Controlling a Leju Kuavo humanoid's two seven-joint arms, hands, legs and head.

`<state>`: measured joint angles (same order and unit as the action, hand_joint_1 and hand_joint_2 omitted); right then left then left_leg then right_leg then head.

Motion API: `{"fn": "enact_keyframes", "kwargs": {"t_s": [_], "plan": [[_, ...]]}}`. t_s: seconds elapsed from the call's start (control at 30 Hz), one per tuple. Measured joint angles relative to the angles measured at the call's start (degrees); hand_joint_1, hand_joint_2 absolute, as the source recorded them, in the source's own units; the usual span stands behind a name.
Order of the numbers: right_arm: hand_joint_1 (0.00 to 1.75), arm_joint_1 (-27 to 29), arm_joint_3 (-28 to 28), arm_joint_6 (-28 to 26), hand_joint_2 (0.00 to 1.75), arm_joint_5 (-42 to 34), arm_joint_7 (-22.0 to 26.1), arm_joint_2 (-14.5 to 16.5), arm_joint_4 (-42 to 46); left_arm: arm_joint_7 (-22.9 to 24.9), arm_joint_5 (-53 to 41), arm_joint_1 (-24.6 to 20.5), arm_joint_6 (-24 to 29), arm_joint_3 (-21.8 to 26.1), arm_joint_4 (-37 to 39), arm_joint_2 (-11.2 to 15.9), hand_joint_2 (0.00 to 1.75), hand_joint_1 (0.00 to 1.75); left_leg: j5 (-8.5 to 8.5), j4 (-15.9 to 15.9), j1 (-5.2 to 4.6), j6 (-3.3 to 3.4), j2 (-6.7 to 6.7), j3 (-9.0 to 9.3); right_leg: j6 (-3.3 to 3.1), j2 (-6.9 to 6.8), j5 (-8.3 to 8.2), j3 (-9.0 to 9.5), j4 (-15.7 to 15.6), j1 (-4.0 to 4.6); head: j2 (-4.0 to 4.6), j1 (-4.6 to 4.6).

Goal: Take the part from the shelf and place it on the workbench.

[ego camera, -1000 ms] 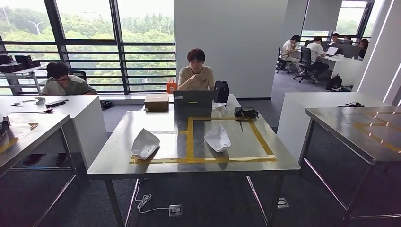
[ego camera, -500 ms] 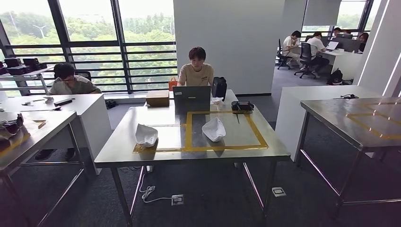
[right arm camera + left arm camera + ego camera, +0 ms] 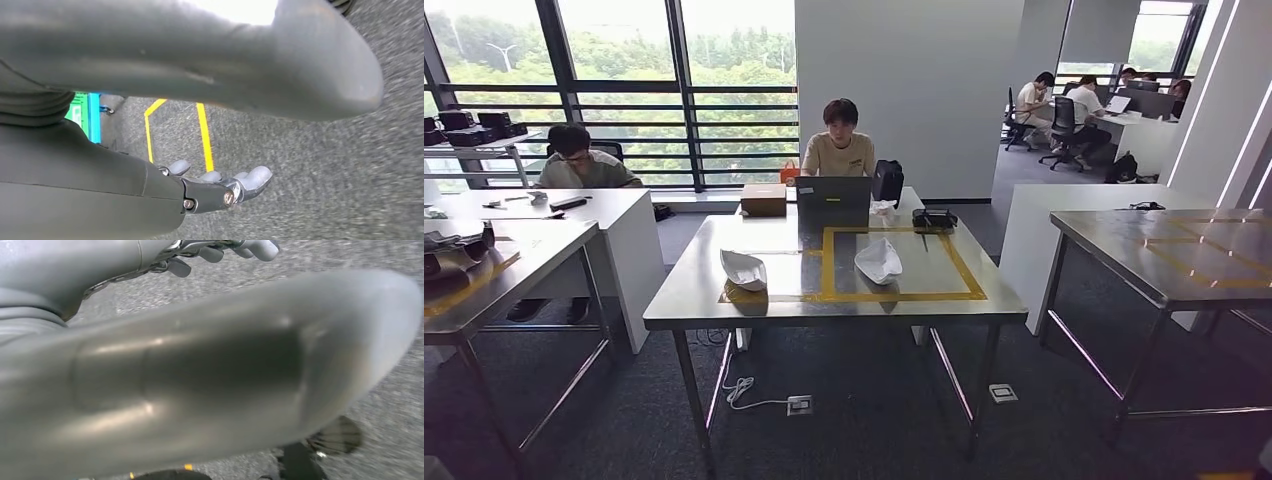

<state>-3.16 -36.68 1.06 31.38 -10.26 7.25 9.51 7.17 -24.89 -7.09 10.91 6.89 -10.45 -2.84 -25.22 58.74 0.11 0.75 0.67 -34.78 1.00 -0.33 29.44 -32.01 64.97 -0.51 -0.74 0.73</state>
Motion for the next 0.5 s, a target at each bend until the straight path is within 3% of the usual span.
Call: {"fn": "enact_keyframes", "kwargs": {"t_s": [0.07, 0.13, 0.2, 0.27, 0.33, 0.37, 0.4, 0.43, 0.47, 0.5], "plan": [[0.0, -0.1, -0.3, -0.4, 0.0, 0.1, -0.1, 0.0, 0.0, -0.3, 0.4, 0.2, 0.3, 0.0, 0.0, 0.2, 0.0, 0.0, 1.06, 0.0, -0.07, -0.68, -0.02, -0.72, -0.66, 0.15, 1.05, 3.87, -6.2, 0.28, 0.0, 0.0], [0.0, 0.0, -0.4, -0.6, 0.0, 0.4, -0.4, 0.1, 0.0, -1.1, 0.8, 0.4, 0.7, 0.1, 0.0, 0.4, 0.0, 0.0, 2.1, -0.4, -0.06, -1.45, -0.05, -0.88, -1.36, 0.16, 0.95, 3.88, -7.6, 0.47, 0.0, 0.04], [0.0, 0.0, -0.5, -0.7, 0.87, 0.8, -0.7, 0.2, 0.0, -2.3, 1.3, 0.7, 1.1, 0.4, 0.1, 0.6, 0.0, 0.0, 1.02, 0.4, 0.08, -2.09, -0.25, -1.42, -2.28, -0.04, -0.1, 3.07, -7.9, 0.3, 0.0, 0.07], [0.0, 0.0, -0.5, -0.9, 1.75, 1.3, -0.8, 0.3, 0.0, -3.4, 1.8, 1.0, 1.3, 0.6, 0.1, 0.6, 0.0, 0.0, -3.8, 5.0, 0.25, -2.53, -0.46, -2.88, -3.0, -0.24, -1.26, 1.88, -8.0, 0.18, 0.0, 0.16], [0.0, 0.0, -0.5, -1.3, 1.75, 1.9, -0.8, 0.3, 0.0, -4.1, 1.9, 1.0, 1.4, 0.7, 0.1, 0.4, 0.0, 0.0, -8.45, 12.2, 0.3, -2.81, -0.5, -4.42, -3.2, -0.28, -2.33, 0.28, -7.9, 0.3, 0.0, 0.22], [0.0, 0.0, -0.5, -1.6, 1.75, 2.1, -0.7, 0.3, 0.0, -4.4, 1.8, 1.0, 1.3, 0.7, 0.1, 0.3, 0.44, 0.0, -8.97, 14.7, 0.3, -2.89, -0.5, -4.53, -3.17, -0.31, -2.84, -0.55, -7.8, 0.36, 0.0, 0.22], [0.0, 0.0, -0.5, -1.9, 1.75, 2.2, -0.7, 0.3, 0.0, -4.8, 1.5, 1.0, 1.1, 0.7, 0.1, 0.2, 0.87, 0.0, -8.14, 15.4, 0.3, -2.89, -0.5, -3.84, -3.09, -0.33, -3.29, -1.29, -7.7, 0.39, 0.0, 0.23], [0.0, 0.0, -0.5, -2.2, 1.75, 2.4, -0.6, 0.3, 0.0, -5.2, 1.1, 0.9, 0.6, 0.7, 0.1, 0.1, 1.31, 0.0, -6.45, 14.1, 0.3, -2.8, -0.5, -2.25, -2.97, -0.36, -3.71, -1.93, -7.5, 0.41, 0.0, 0.24], [0.0, 0.0, -0.5, -2.5, 1.75, 2.5, -0.4, 0.3, 0.0, -5.5, 0.5, 0.8, 0.0, 0.7, 0.1, 0.0, 1.75, 0.0, -4.89, 10.9, 0.29, -2.62, -0.5, 0.29, -2.81, -0.39, -4.12, -2.45, -7.3, 0.41, 0.0, 0.24], [0.0, 0.0, -0.5, -2.7, 1.75, 2.5, -0.3, 0.3, 0.0, -5.7, 0.2, 0.8, -0.4, 0.7, 0.1, 0.0, 1.75, 0.0, -4.0, 9.1, 0.29, -2.52, -0.5, 1.63, -2.72, -0.4, -4.33, -2.68, -7.2, 0.41, 0.0, 0.25]]}}
